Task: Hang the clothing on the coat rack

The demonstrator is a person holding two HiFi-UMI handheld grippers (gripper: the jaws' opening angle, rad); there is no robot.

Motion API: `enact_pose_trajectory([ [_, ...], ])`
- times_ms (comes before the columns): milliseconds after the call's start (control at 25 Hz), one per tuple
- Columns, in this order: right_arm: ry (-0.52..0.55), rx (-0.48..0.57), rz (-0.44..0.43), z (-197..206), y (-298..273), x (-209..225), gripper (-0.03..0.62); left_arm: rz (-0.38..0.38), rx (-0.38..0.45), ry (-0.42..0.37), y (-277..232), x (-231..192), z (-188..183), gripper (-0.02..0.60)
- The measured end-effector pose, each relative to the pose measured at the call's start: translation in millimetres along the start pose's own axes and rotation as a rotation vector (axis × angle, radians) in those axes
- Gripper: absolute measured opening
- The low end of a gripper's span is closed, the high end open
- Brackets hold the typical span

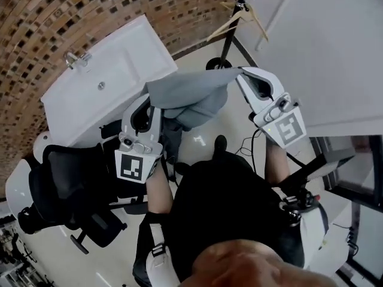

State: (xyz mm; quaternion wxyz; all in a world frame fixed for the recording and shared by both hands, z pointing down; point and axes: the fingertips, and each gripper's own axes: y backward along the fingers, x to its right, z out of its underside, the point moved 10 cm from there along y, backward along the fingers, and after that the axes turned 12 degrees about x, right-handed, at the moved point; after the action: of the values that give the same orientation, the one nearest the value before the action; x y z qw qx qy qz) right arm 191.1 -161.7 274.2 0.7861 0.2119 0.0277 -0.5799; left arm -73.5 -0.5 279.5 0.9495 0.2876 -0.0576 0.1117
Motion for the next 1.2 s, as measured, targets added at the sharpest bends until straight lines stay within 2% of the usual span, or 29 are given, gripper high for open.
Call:
enact_pose_trajectory([
  [120, 0.068, 0.014, 0.06, -4, 37, 68, 0.012, 0.063, -0.018, 0.005, -68, 31, 28, 0.025],
  [200, 0.133, 0.032, 0.097, -8, 55, 105, 0.012, 0.104, 0.005, 0.013, -110, 46, 42, 0.025],
  [440, 0.279, 0.044, 0.207, -30, 80, 188, 0.012, 0.18, 0.027, 0.105, -216, 63, 80, 0.025],
  [560, 0.33, 0.039, 0.265, -33, 87, 220, 0.012, 0.228, 0.037, 0.115, -267, 63, 97, 0.025],
  [760, 0.367, 0.029, 0.368, -20, 92, 251, 0.012, 0.311, 0.105, 0.139, -302, 67, 122, 0.025],
  [960, 0.399, 0.071, 0.436, -20, 61, 309, 0.012, 0.354, 0.211, 0.131, -370, 45, 145, 0.025],
  [1080, 0.455, 0.098, 0.419, -31, 28, 338, 0.012, 0.359, 0.274, 0.092, -397, 19, 141, 0.025],
  [1200, 0.579, 0.152, 0.369, -60, -12, 375, 0.012, 0.325, 0.371, 0.043, -434, -13, 124, 0.025],
])
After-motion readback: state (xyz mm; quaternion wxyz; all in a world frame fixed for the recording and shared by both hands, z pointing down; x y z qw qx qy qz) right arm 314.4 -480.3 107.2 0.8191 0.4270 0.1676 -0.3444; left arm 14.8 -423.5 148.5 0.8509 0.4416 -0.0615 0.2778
